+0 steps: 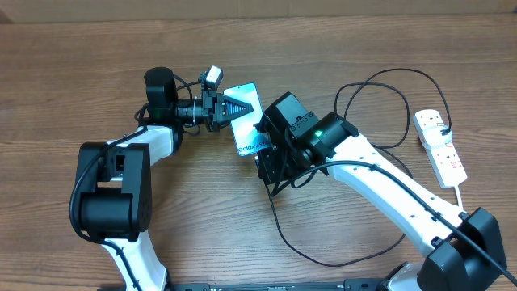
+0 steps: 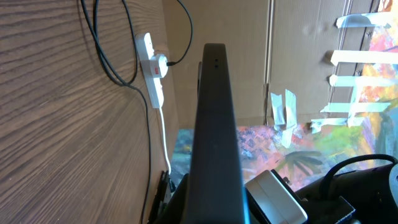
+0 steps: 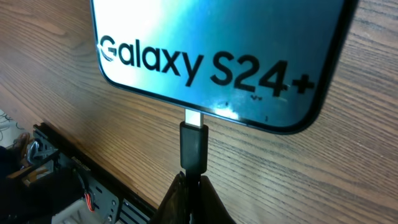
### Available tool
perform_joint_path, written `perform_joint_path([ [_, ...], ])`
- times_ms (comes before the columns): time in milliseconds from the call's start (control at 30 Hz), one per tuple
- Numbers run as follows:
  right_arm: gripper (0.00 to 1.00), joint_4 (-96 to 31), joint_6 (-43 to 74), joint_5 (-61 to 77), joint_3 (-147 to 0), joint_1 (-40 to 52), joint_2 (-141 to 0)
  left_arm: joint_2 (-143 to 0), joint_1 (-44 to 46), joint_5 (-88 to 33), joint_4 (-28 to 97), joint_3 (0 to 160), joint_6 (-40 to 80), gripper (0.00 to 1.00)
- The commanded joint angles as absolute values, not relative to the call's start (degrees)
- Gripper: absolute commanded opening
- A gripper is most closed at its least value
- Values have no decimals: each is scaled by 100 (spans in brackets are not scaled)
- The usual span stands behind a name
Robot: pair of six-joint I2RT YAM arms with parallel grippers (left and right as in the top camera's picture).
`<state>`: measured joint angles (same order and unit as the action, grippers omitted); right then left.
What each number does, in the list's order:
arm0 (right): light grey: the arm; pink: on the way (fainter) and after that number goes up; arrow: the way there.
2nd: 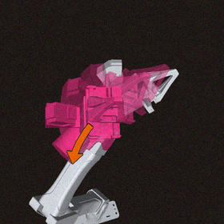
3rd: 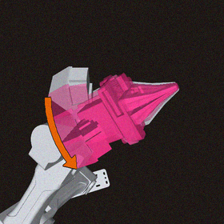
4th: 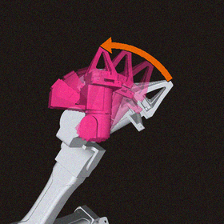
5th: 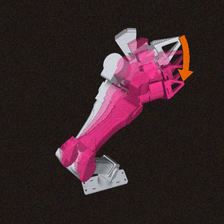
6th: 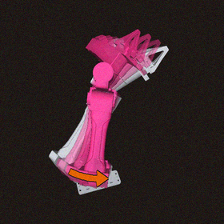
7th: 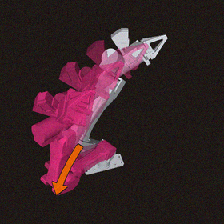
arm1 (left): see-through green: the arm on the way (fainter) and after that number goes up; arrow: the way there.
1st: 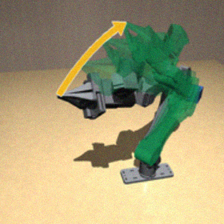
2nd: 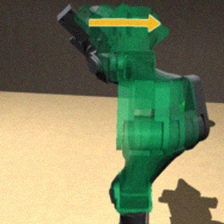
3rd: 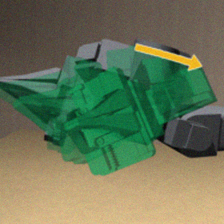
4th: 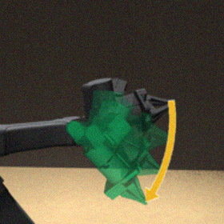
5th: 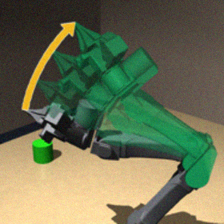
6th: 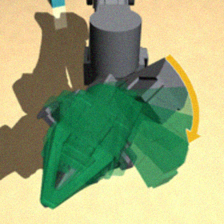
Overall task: Plug charger to phone and switch on socket
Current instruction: 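Push the plug with the right gripper into the phone's port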
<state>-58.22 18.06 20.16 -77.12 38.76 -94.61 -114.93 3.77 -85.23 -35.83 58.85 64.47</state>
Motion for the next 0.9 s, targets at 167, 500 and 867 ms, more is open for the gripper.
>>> perform_joint_path([
  [167,4,-5817,1870,2060,-7846,3883,-9286,-11459,412,-8512,-3627,5961,6322,4],
  [500,4,-5684,1938,2060,-7846,3883,-9284,-11459,412,-8510,-3627,5961,6320,4],
  [867,4,-5690,1955,2016,-7848,3883,-9251,-11461,412,-8506,-3627,5961,6322,4],
])
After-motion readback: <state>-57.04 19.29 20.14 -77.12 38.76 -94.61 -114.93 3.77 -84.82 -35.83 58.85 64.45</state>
